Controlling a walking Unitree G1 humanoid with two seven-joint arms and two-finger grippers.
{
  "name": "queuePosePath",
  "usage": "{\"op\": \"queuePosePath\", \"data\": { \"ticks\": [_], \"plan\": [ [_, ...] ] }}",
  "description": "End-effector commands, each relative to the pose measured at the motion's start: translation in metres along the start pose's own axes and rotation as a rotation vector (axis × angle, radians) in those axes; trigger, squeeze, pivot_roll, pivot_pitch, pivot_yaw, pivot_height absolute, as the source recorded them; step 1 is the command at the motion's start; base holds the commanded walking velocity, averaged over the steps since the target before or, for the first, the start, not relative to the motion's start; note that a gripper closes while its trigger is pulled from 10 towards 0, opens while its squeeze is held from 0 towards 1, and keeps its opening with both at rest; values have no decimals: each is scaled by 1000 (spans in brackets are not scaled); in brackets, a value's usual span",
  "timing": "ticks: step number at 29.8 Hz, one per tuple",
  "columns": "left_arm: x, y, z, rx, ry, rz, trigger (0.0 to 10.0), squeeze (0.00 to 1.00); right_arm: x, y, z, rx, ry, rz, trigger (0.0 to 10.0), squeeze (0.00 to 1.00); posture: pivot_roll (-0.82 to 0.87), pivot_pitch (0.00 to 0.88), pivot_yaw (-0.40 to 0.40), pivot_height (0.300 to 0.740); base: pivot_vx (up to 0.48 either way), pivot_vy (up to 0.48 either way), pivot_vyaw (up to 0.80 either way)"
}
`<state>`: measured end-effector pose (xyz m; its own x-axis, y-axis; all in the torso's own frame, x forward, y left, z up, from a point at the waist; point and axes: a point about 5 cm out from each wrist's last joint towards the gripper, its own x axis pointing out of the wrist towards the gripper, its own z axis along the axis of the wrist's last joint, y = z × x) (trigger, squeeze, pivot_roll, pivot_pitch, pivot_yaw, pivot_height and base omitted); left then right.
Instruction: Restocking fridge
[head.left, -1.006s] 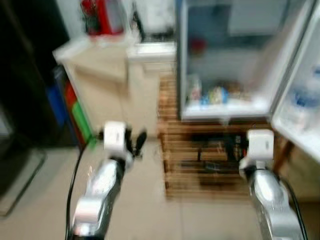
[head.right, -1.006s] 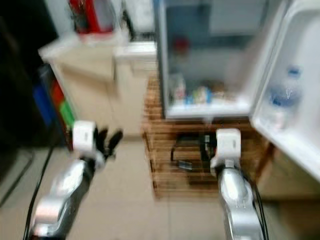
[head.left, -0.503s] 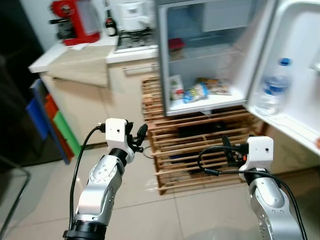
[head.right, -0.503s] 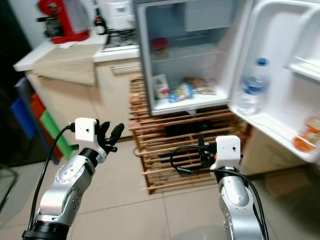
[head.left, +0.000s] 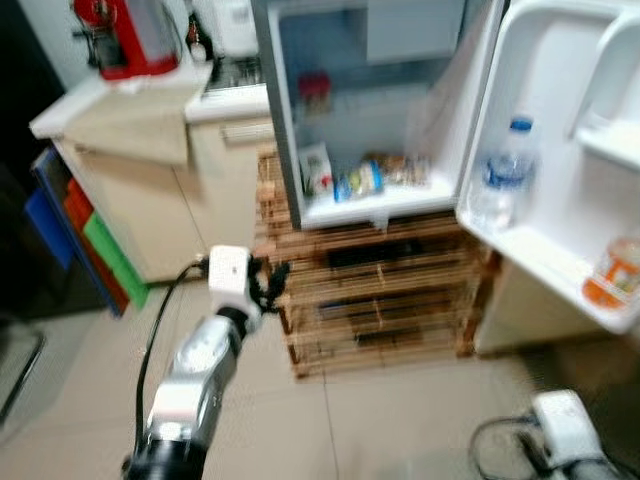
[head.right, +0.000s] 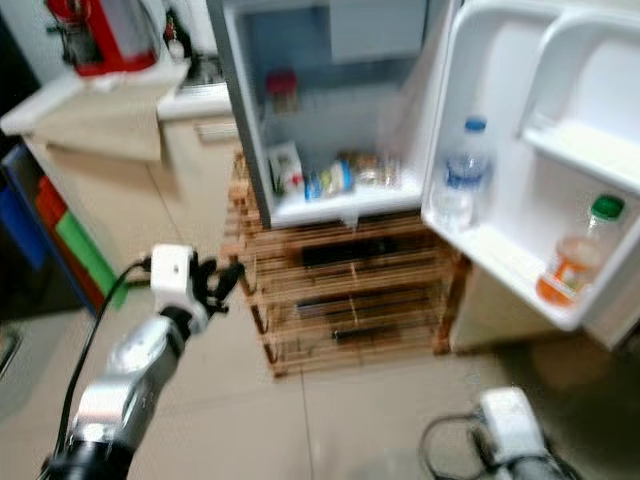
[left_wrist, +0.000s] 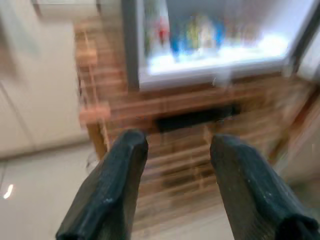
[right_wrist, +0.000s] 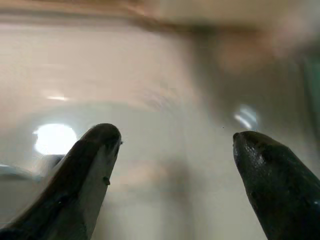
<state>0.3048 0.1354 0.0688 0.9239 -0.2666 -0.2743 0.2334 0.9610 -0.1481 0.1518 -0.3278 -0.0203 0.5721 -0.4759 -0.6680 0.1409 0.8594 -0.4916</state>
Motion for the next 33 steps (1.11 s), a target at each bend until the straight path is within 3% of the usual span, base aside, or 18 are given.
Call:
{"op": "queuePosePath", "data": {
  "ticks": [1,2,4,5,7,8,9,10,12,14,18,23,25,26,28,31,33],
  "plan": [
    [7,19,-7,24,80,63,10000,0,1,-32,21,27,-92,-242,10000,0,-283,0,140,736,0,0,0],
    [7,19,-7,24,80,63,10000,0,1,-32,21,27,-92,-242,10000,0,-283,0,140,736,0,0,0],
    [11,30,-15,29,146,107,10000,0,-5,-66,51,42,-230,-433,10000,0,-297,0,152,736,0,0,0],
    [11,30,-15,29,146,107,10000,0,-5,-66,51,42,-230,-433,10000,0,-297,0,152,736,0,0,0],
    [12,34,-18,28,164,117,10000,0,-14,-86,82,26,-365,-559,10000,0,-306,0,163,736,0,0,0],
    [12,34,-18,28,164,117,10000,0,-14,-86,82,26,-365,-559,10000,0,-306,0,163,736,0,0,0],
    [11,37,-25,63,203,132,10000,0,-22,-97,106,35,-458,-638,10000,0,-310,0,169,736,0,0,0],
    [11,37,-25,63,203,132,10000,0,-22,-97,106,35,-458,-638,10000,0,-310,0,169,736,0,0,0],
    [5,46,-45,125,326,189,10000,0,-37,-109,143,61,-604,-732,10000,0,-313,0,173,736,0,0,0],
    [3,49,-52,141,368,208,10000,0,-41,-110,153,68,-642,-750,10000,0,-313,0,173,736,0,0,0],
    [-7,70,-64,132,464,322,10000,0,-50,-103,177,94,-729,-744,10000,0,-308,0,170,736,0,0,0],
    [-9,77,-63,139,473,357,10000,0,-53,-95,190,115,-777,-710,10000,0,-304,0,173,736,0,0,0],
    [-8,78,-60,180,461,366,10000,0,-56,-81,209,135,-832,-652,10000,0,-302,0,178,736,0,0,0],
    [-8,78,-60,180,461,366,10000,0,-56,-81,209,135,-832,-652,10000,0,-302,0,178,736,0,0,0],
    [-3,74,-57,255,455,350,10000,0,-56,-59,230,177,-879,-539,10000,0,-295,0,178,736,0,0,0],
    [-1,72,-55,293,445,330,10000,0,-63,-34,247,210,-940,-376,10000,0,-283,0,172,736,0,0,0],
    [0,71,-55,293,444,327,10000,0,-65,-29,250,222,-953,-339,10000,0,-283,0,172,736,0,0,0]
  ]
}}
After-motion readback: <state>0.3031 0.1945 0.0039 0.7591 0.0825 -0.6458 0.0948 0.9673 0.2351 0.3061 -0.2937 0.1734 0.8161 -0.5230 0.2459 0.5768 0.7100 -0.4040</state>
